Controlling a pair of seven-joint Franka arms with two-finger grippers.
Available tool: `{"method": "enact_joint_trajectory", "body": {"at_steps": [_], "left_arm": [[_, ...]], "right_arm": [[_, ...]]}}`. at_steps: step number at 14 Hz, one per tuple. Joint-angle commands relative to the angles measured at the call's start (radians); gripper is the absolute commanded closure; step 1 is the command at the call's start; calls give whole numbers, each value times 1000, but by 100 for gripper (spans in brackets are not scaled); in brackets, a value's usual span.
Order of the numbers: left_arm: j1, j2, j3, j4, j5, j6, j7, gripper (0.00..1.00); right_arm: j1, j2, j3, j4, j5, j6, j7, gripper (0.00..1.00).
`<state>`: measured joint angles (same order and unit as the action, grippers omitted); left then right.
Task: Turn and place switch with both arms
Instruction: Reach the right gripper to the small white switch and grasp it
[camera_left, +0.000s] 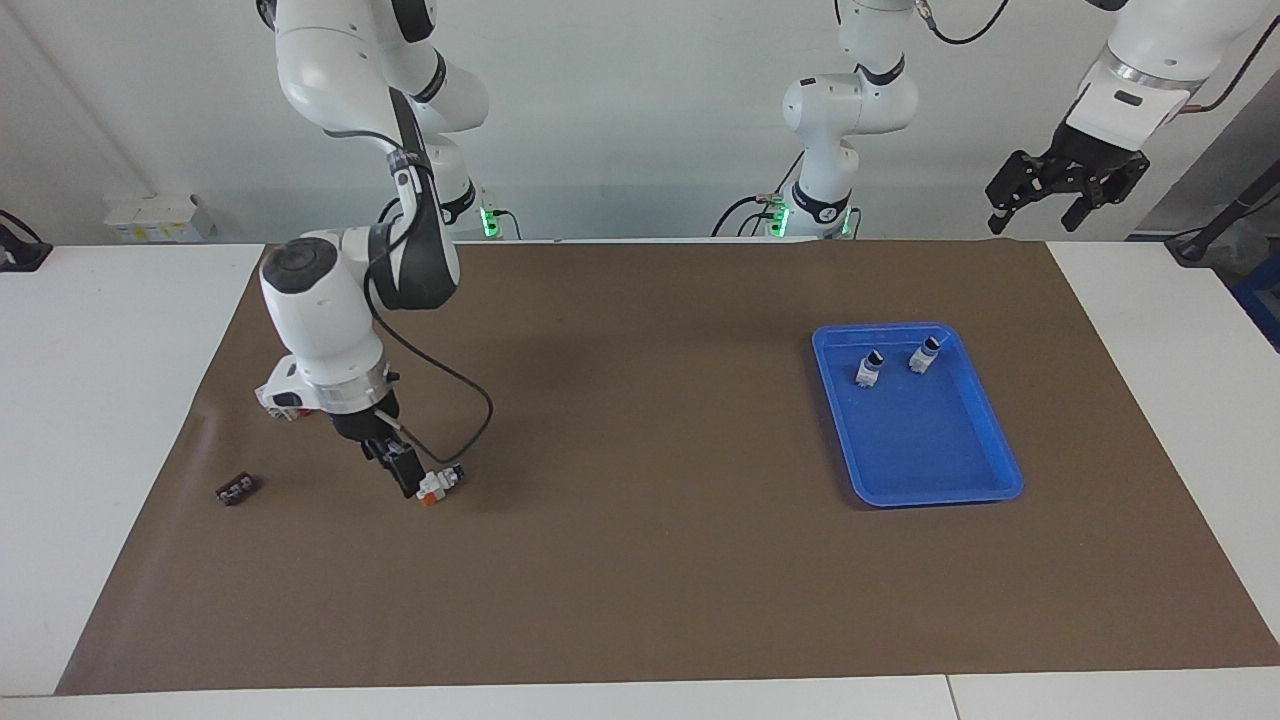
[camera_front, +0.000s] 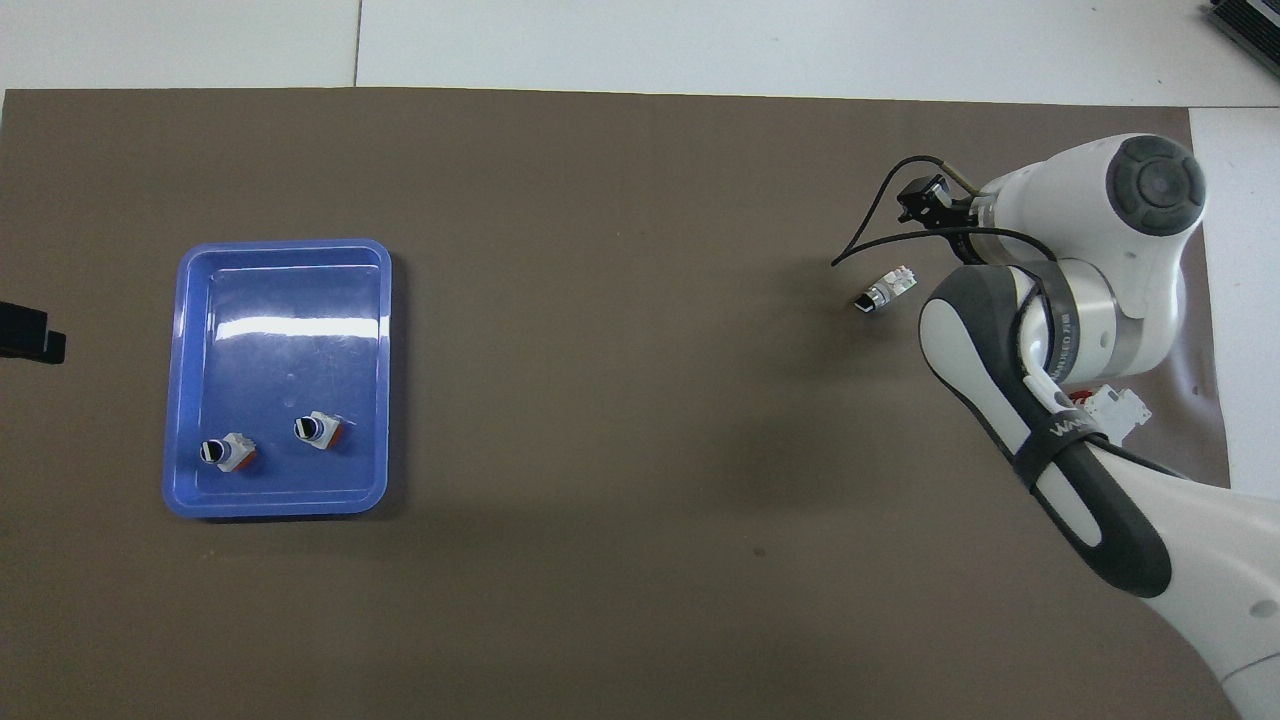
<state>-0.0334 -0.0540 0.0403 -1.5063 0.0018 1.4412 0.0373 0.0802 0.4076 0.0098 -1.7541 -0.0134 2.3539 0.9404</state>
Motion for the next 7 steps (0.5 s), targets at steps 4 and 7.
{"method": "enact_joint_trajectory", "body": {"at_steps": [4,7], "left_arm": [[0,-26,-2,-26,20,-2,-1,0],[1,-26,-2,-26,20,-2,-1,0]], "right_arm": [[13,95,2,16,50,40,100,0],[3,97,2,-27,50,51,86,0]]}}
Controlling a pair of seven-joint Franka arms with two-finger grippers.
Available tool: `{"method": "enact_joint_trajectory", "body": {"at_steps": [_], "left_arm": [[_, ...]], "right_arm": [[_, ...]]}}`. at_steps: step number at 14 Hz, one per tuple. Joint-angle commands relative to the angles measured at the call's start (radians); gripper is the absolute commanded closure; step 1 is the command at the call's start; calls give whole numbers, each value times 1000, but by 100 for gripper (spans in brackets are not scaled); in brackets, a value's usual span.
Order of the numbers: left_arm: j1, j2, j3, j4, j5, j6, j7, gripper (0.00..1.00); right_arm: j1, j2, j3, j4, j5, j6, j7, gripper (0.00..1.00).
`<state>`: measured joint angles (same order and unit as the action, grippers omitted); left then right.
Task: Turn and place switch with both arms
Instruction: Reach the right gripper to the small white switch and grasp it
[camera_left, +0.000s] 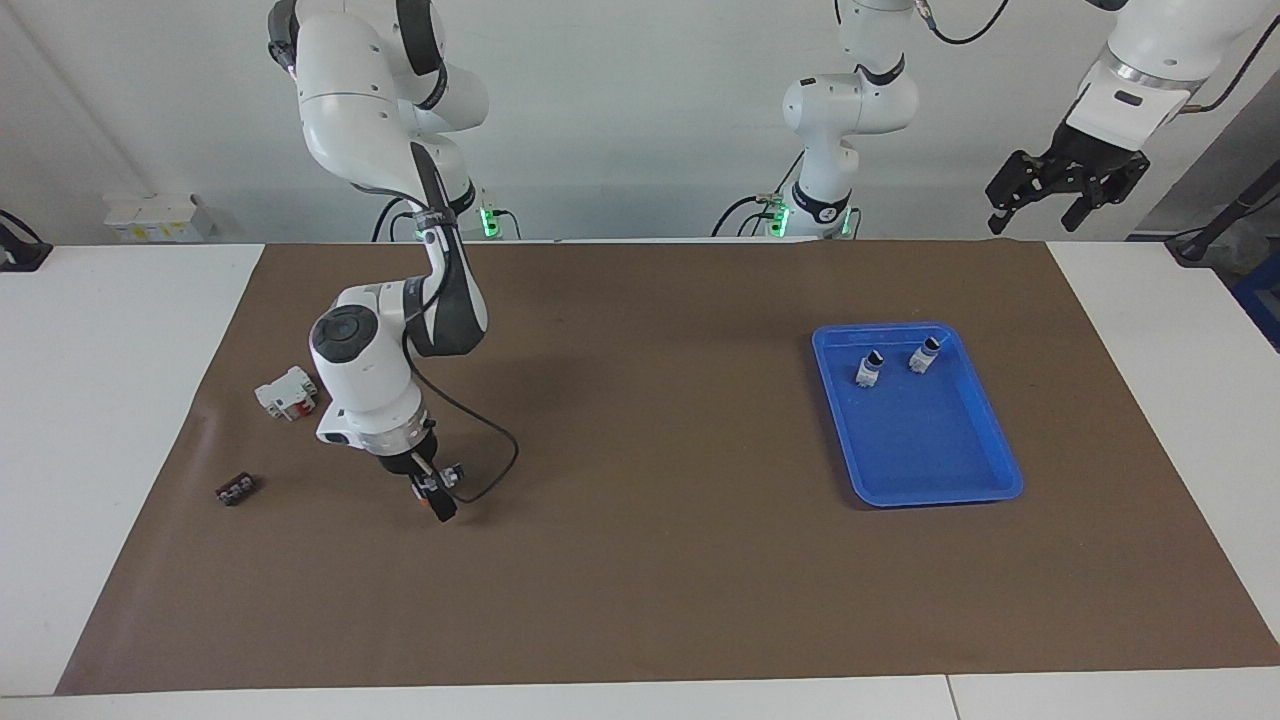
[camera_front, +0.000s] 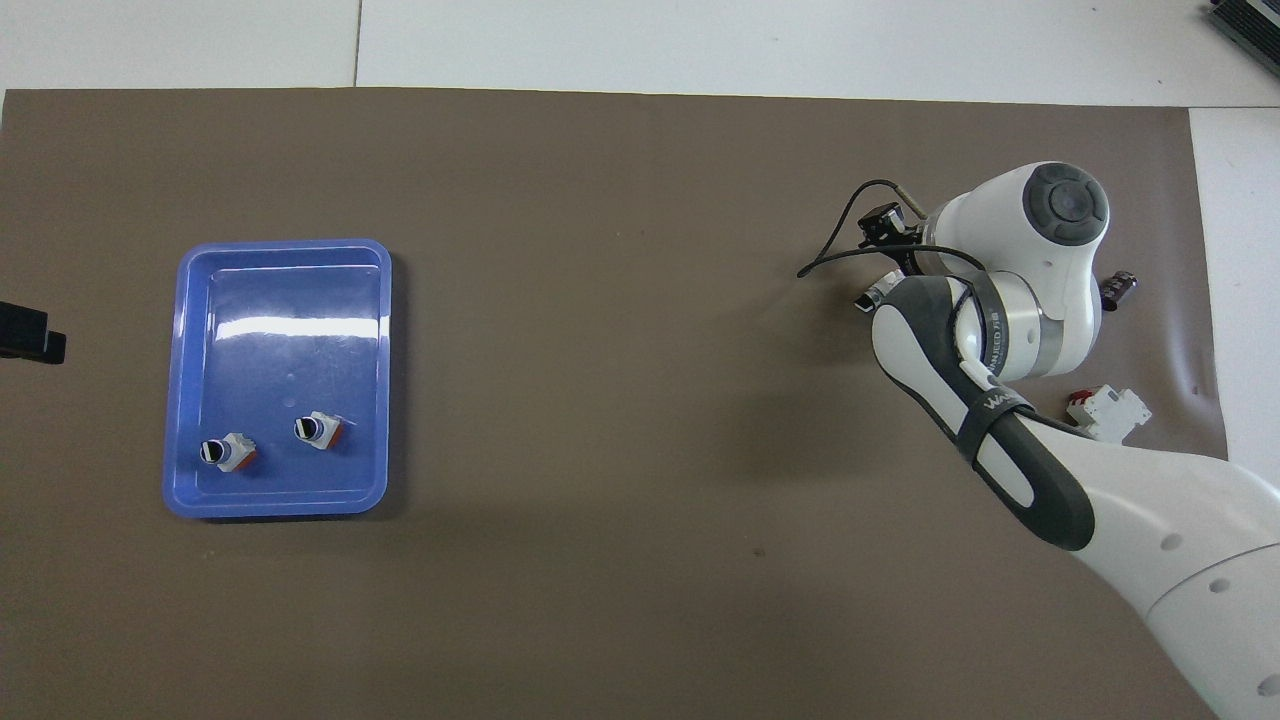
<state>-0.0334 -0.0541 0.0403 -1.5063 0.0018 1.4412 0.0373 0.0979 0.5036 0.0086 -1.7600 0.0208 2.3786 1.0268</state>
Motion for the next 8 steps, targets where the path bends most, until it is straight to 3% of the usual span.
{"method": "enact_joint_trajectory", "body": {"at_steps": [1,2,4,6,8], "left_arm": [[0,-26,-2,-26,20,-2,-1,0],[0,-26,-2,-26,20,-2,-1,0],[0,-26,-2,-26,20,-2,-1,0],[0,-26,-2,-26,20,-2,-1,0],[0,-26,-2,-26,20,-2,-1,0]], "right_arm": [[-15,1,4,-21,16,25,-1,5],[-17,1,4,-21,16,25,1,26],[-20,1,4,-16,15,13,-1,100],[-6,1,4,13,45,-27,18,100],[-18,3,4,43,158,-68,15,100]]}}
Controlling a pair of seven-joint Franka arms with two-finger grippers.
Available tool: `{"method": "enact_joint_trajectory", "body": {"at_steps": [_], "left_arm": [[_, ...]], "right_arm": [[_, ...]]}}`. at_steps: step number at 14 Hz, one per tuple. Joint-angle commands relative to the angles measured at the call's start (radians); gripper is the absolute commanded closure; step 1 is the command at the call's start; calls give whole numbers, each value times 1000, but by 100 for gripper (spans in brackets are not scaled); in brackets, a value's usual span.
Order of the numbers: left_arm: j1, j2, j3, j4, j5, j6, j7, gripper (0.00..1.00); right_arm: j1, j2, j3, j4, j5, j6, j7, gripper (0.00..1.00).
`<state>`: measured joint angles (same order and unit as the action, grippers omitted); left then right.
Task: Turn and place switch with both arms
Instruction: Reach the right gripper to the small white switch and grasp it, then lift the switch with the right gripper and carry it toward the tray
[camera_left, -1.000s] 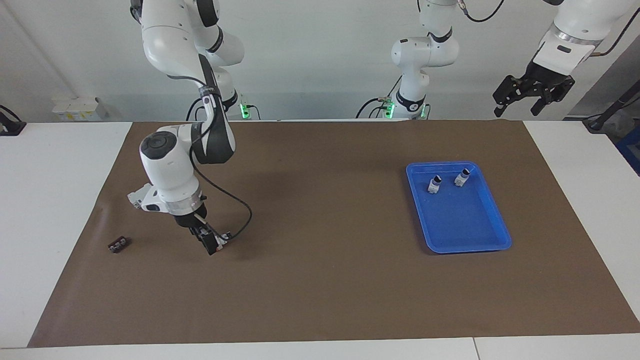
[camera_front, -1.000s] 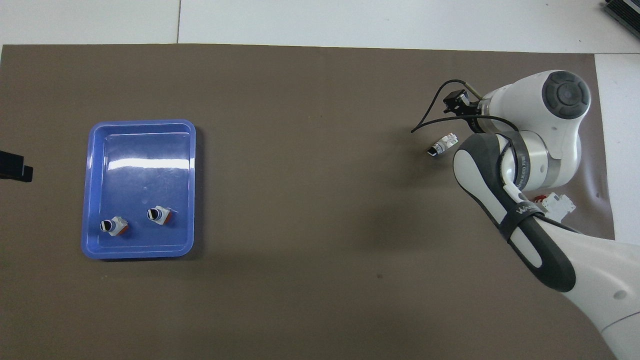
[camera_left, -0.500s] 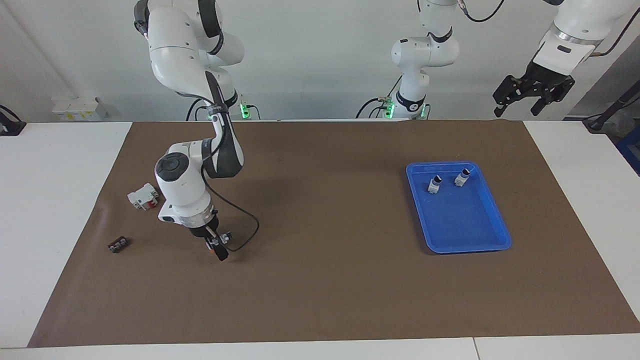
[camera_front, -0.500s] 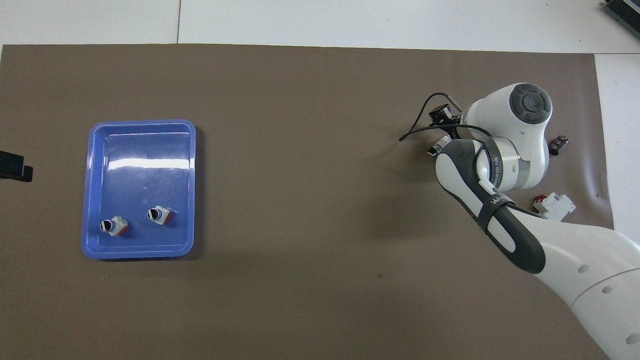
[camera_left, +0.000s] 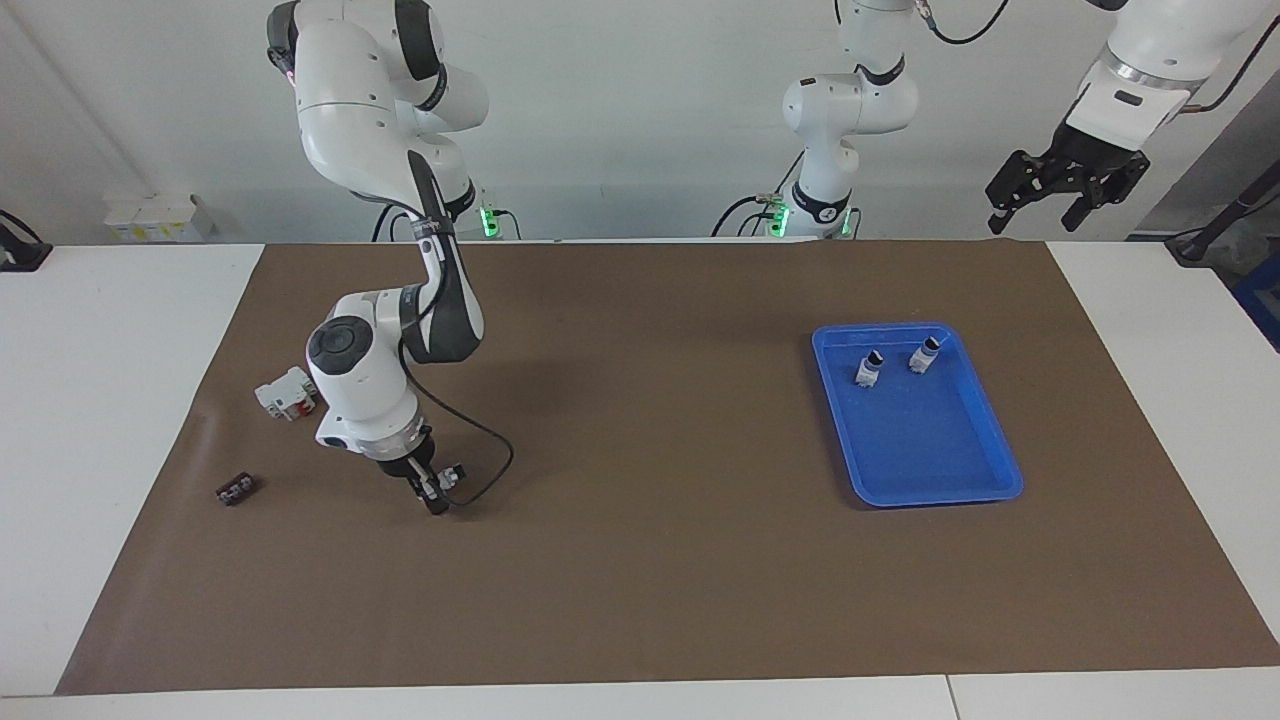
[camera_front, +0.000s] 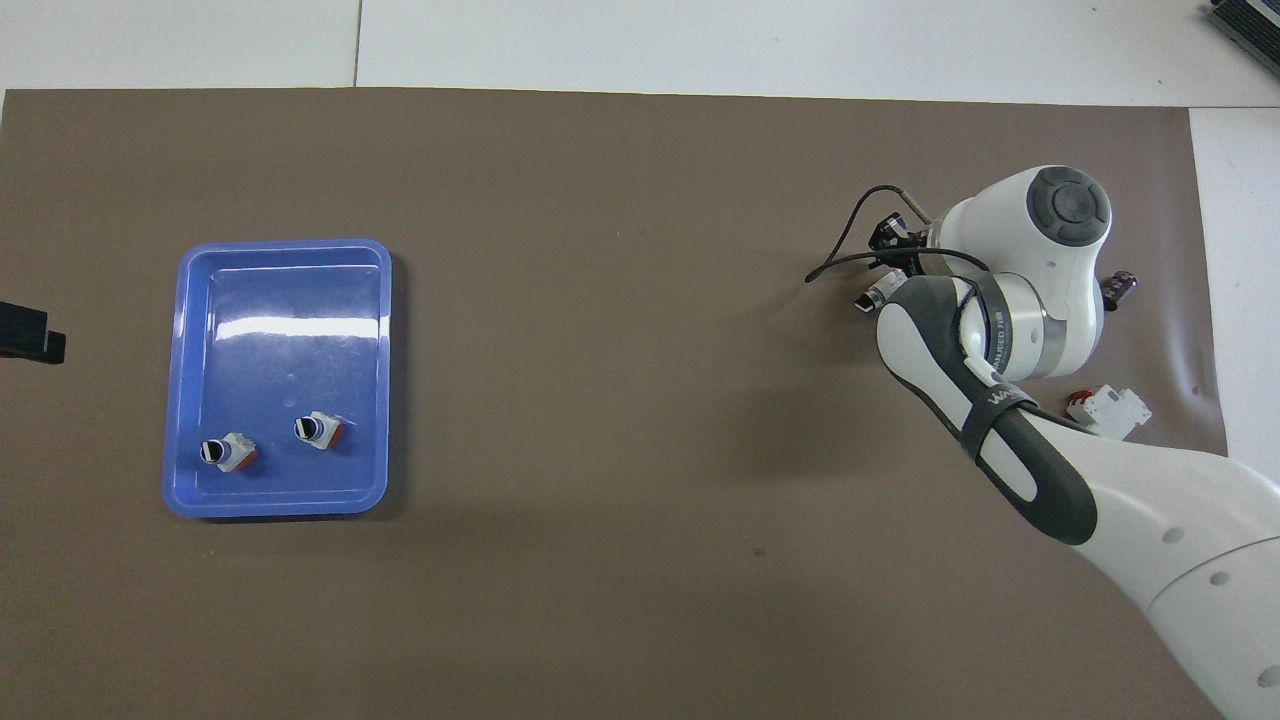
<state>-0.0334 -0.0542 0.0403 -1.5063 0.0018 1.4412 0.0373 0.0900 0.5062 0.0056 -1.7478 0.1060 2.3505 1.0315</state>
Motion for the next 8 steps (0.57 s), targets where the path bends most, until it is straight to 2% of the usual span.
{"method": "enact_joint_trajectory", "body": {"at_steps": [1,4,5,8], "left_arm": [[0,-26,-2,-26,20,-2,-1,0],[0,-26,-2,-26,20,-2,-1,0],[0,-26,-2,-26,20,-2,-1,0],[0,-26,-2,-26,20,-2,-1,0]], "right_arm": [[-10,0,7,48,93,-62,12,100],[-7,-29,7,103,281,-212,39,100],[-3,-67,7,105,353,-264,74,100],[33,-156,31,108,383,-361,278,100]]}}
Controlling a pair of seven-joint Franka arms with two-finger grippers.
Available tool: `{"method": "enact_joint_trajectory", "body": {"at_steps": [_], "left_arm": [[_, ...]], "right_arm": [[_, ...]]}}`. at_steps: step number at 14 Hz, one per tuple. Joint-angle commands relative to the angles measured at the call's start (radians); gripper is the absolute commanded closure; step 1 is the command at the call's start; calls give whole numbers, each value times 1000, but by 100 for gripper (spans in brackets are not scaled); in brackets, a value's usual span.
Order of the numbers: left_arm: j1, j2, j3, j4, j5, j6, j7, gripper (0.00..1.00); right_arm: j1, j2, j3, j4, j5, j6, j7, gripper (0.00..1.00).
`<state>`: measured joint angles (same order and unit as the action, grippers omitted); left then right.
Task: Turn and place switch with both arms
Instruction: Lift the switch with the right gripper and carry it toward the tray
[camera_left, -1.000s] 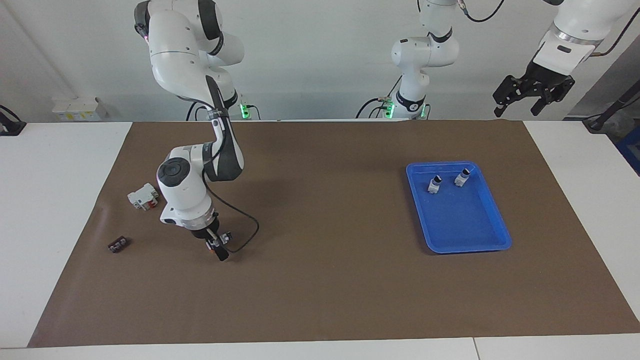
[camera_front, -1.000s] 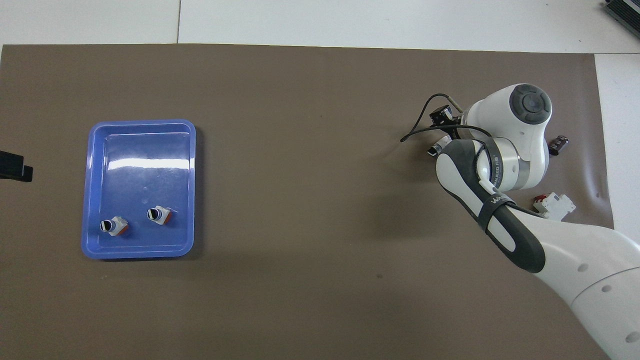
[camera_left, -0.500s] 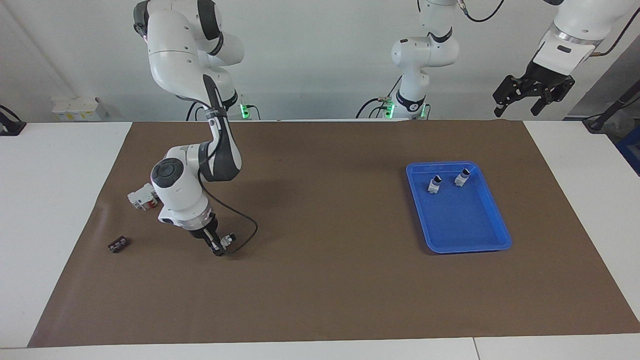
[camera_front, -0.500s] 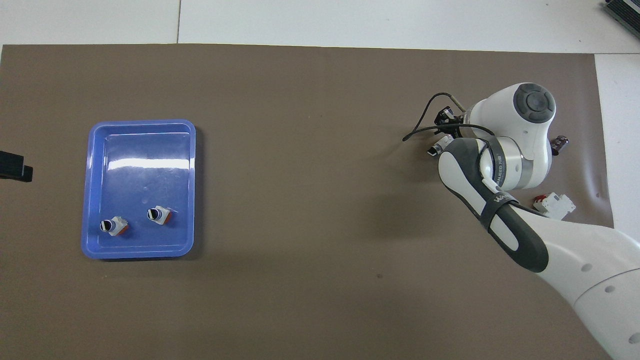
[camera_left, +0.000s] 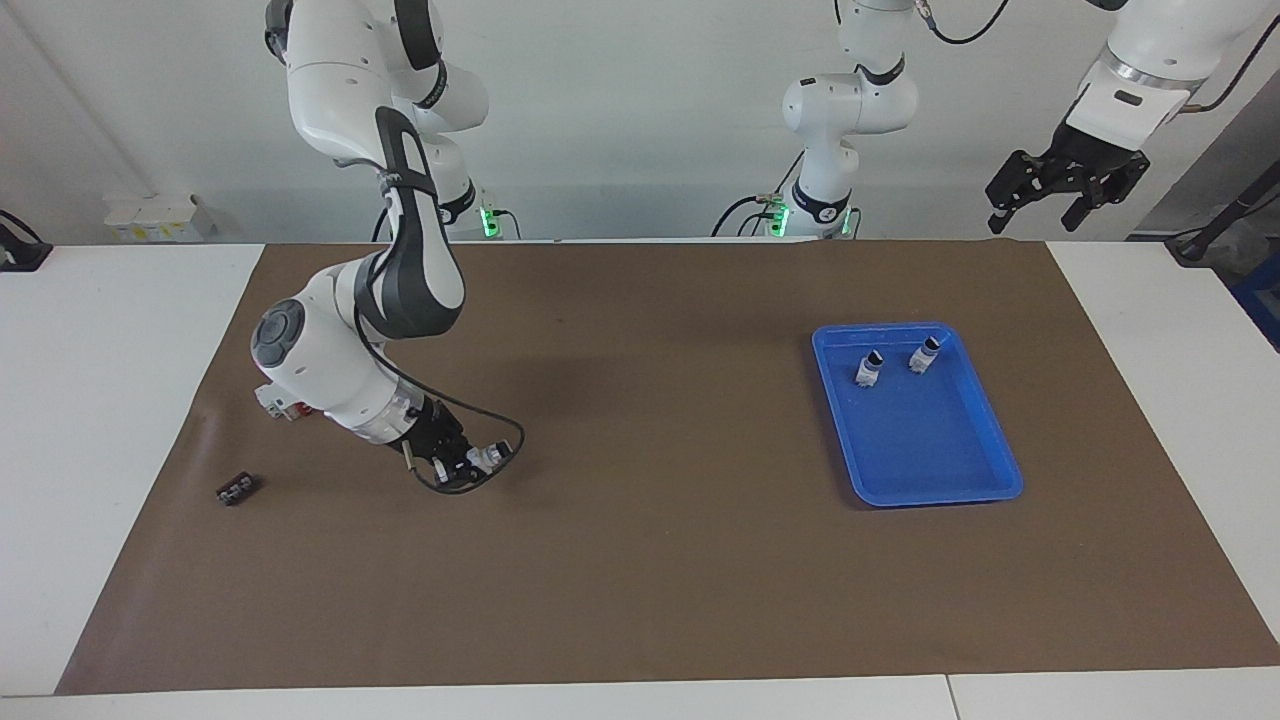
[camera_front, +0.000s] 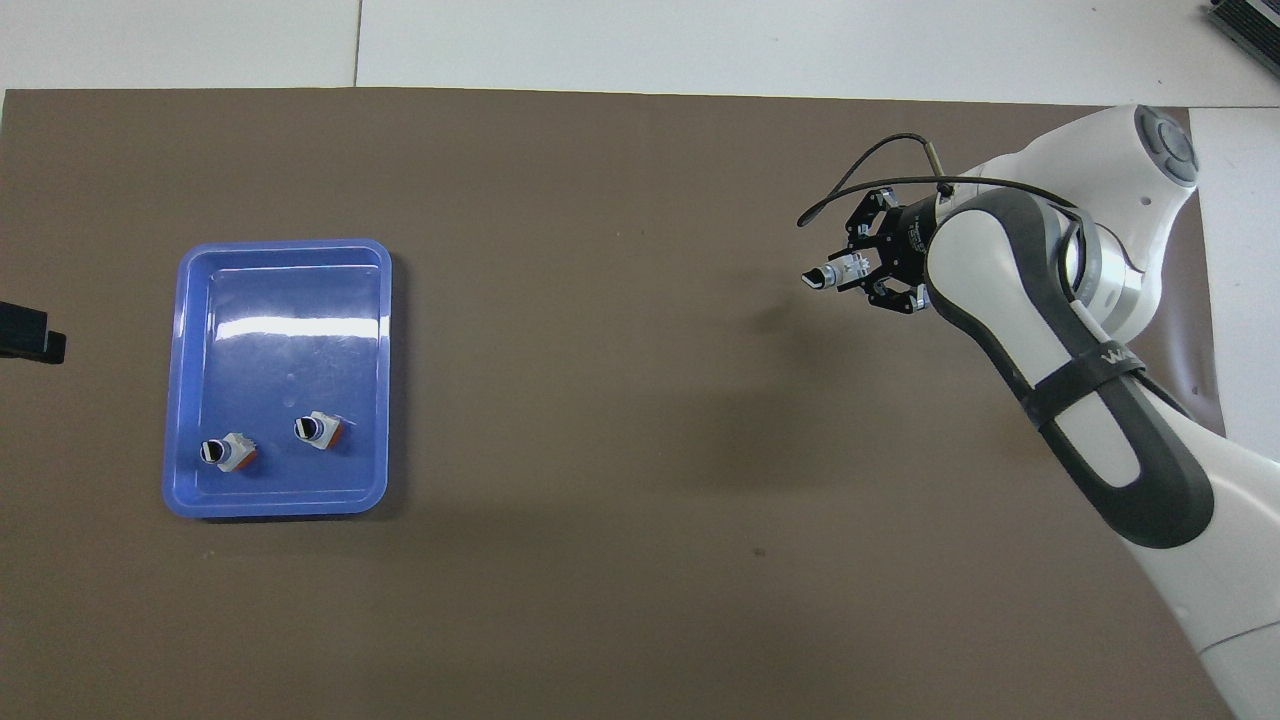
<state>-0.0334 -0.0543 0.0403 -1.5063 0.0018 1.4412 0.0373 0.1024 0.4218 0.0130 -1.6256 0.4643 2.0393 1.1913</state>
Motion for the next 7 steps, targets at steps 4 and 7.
{"method": "enact_joint_trajectory", "body": {"at_steps": [4,7], "left_arm": [[0,-25,-2,-26,20,-2,-1,0],[0,-25,-2,-26,20,-2,-1,0]], "right_arm": [[33,-187,123,-16,141,-110,414,100],[62,-274,153,-23,245,-113,536,100]]}}
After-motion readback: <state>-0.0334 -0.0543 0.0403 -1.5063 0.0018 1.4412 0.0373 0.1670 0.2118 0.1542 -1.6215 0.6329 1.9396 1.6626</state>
